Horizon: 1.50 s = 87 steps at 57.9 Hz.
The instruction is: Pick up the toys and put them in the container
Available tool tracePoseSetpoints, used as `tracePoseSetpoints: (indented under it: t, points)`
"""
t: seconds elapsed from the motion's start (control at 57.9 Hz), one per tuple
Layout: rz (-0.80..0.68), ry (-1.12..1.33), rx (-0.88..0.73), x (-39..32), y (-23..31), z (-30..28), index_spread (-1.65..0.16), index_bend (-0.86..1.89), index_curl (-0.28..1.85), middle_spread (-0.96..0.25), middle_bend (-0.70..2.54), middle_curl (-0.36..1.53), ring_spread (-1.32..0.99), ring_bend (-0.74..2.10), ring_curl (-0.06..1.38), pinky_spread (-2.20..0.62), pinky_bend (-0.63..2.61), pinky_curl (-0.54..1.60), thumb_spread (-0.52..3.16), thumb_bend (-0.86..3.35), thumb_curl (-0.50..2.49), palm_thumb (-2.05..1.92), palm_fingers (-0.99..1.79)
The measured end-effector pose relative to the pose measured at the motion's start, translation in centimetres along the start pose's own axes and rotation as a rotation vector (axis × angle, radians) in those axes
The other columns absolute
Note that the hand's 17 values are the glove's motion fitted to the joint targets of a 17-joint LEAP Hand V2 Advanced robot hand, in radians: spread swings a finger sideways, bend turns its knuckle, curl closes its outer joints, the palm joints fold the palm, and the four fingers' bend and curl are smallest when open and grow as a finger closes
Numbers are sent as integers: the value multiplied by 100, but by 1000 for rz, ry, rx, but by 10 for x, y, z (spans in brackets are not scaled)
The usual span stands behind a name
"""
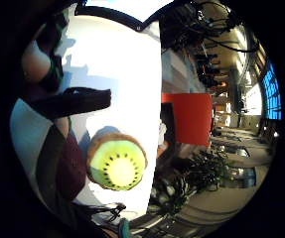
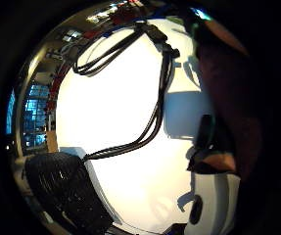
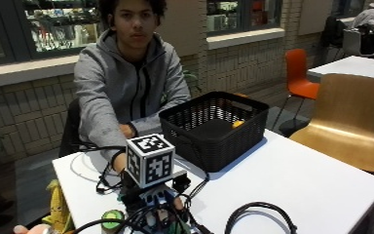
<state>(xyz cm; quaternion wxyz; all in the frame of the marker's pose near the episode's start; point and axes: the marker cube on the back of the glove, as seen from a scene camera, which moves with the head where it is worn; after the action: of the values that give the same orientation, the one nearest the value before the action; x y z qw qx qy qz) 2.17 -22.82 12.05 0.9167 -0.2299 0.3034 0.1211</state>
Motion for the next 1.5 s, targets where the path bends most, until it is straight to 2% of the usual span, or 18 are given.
tracePoseSetpoints:
  t: [0.173,0.432,0.604,0.76,0.95,1.053,1.295,1.502]
  points:
    - [-44,31,94,-4,1,-8,-31,20,8,-4,28,29,-27,123,54,-34,135,46,157,37,47,59,73]
    - [-75,-25,160,1,18,-32,-31,23,17,-15,30,36,-31,117,53,-37,126,46,136,36,63,74,85]
    - [-159,-187,228,-11,39,-81,-32,24,21,-20,32,41,-33,114,53,-38,121,46,122,31,72,75,88]
    - [-371,-267,384,-62,94,-147,-33,27,26,-24,33,46,-34,112,54,-39,117,47,112,29,81,75,90]
    - [-713,-310,401,-163,171,-195,-34,28,32,-28,33,52,-35,110,55,-39,115,47,102,26,90,75,89]
    - [-797,-312,358,-203,191,-195,-34,27,35,-29,33,55,-35,110,55,-39,115,48,98,25,94,75,89]
    - [-943,-249,261,-268,224,-152,-35,26,41,-31,30,63,-35,111,57,-39,114,49,91,23,103,74,87]
    - [-945,-210,226,-277,226,-145,-36,22,46,-33,27,70,-36,111,58,-39,114,50,87,21,109,72,84]
